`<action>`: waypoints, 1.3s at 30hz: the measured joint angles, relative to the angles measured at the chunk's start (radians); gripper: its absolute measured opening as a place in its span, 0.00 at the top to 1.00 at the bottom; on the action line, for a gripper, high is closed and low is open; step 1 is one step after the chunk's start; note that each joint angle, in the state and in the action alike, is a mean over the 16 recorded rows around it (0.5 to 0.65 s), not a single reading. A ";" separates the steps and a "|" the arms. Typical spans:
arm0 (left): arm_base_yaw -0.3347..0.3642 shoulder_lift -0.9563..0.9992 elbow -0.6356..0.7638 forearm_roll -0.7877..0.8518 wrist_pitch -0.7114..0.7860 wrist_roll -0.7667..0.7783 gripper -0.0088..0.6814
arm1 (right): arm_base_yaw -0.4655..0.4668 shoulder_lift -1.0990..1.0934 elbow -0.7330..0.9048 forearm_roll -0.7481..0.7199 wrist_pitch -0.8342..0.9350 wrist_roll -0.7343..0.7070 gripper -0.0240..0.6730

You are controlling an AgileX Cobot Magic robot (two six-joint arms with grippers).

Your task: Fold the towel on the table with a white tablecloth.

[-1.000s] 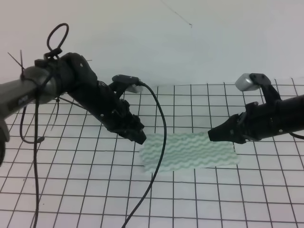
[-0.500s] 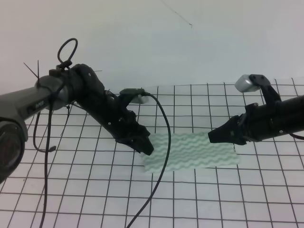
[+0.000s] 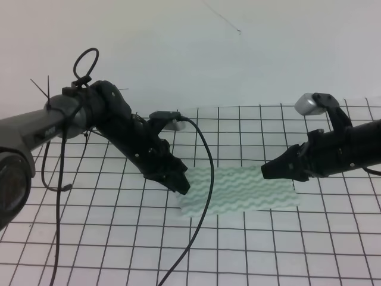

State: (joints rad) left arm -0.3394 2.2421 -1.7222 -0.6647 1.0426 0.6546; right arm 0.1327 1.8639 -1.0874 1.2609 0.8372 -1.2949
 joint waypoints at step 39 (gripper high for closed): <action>0.000 0.035 -0.148 0.006 0.037 -0.027 0.99 | 0.000 0.000 0.000 -0.009 0.011 0.008 0.64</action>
State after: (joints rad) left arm -0.3394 2.2767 -1.8701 -0.6585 1.0800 0.6276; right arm 0.1327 1.8639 -1.0874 1.2519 0.8487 -1.2870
